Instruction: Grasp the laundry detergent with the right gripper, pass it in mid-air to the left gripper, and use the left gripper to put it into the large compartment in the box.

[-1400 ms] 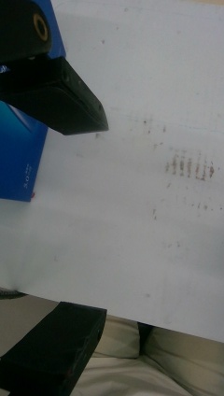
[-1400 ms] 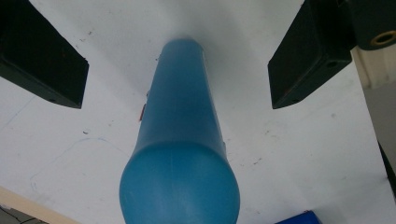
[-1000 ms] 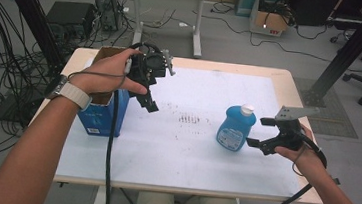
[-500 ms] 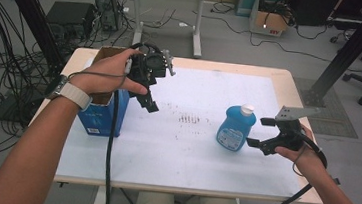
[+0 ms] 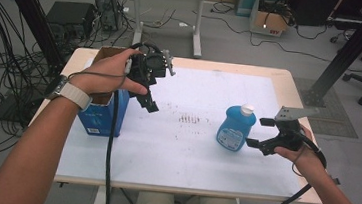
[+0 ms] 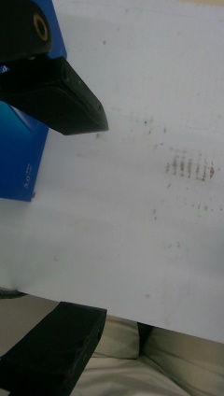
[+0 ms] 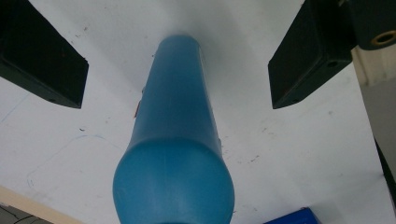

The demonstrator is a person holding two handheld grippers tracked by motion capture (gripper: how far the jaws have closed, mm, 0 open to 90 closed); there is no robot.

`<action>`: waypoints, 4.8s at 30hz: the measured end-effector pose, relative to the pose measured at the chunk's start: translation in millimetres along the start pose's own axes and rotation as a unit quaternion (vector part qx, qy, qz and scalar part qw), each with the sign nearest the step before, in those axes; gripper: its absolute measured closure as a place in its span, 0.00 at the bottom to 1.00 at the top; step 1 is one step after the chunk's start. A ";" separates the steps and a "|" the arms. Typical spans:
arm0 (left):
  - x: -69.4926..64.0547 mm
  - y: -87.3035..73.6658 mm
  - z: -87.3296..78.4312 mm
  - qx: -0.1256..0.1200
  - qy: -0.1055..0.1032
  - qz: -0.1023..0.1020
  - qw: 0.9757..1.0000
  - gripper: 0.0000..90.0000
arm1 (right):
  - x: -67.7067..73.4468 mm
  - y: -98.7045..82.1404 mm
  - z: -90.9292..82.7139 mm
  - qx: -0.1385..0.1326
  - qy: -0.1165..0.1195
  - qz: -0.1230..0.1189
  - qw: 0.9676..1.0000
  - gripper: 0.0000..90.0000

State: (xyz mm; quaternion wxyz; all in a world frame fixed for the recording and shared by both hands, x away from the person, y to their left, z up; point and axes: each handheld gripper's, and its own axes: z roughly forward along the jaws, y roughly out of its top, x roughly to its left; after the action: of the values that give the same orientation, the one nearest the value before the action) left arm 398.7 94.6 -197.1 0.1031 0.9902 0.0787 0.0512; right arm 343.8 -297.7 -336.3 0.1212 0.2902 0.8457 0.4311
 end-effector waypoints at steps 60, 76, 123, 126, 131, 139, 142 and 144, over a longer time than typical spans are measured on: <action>0.1 0.2 2.3 -0.001 0.002 -0.003 1.000 0.11 | -4.4 -12.4 26.2 -0.031 -0.007 0.021 0.999 0.05; 0.6 -0.7 4.3 0.002 -0.002 -0.003 1.000 0.11 | -4.8 -17.0 40.7 -0.054 -0.009 0.021 0.998 0.05; 1.7 1.7 8.7 0.005 -0.003 -0.007 1.000 0.11 | -3.4 -30.0 66.7 -0.127 0.006 0.016 0.992 0.32; 1.6 1.8 8.8 0.005 -0.003 -0.006 1.000 0.11 | -2.8 -29.4 67.3 -0.132 0.008 0.012 0.991 0.36; 1.2 2.1 8.9 0.005 -0.003 -0.008 1.000 0.11 | -2.1 -29.0 67.5 -0.134 0.008 0.005 0.991 0.40; 1.7 3.0 9.4 0.006 -0.004 -0.007 1.000 0.11 | -3.3 -31.1 67.4 -0.139 0.004 0.006 0.990 0.45; 1.8 3.1 9.8 0.006 -0.003 -0.008 1.000 0.11 | -3.5 -31.6 67.7 -0.142 0.004 0.005 0.990 0.46; 1.6 3.5 9.8 0.006 -0.003 -0.008 1.000 0.11 | -3.1 -31.8 67.5 -0.141 0.001 -0.001 0.990 0.47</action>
State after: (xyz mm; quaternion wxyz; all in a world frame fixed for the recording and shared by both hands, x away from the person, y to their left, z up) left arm 401.9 89.6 -205.7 0.0982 0.9903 0.0862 0.0468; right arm 364.7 -269.7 -402.4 0.1608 0.2687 0.7767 0.5464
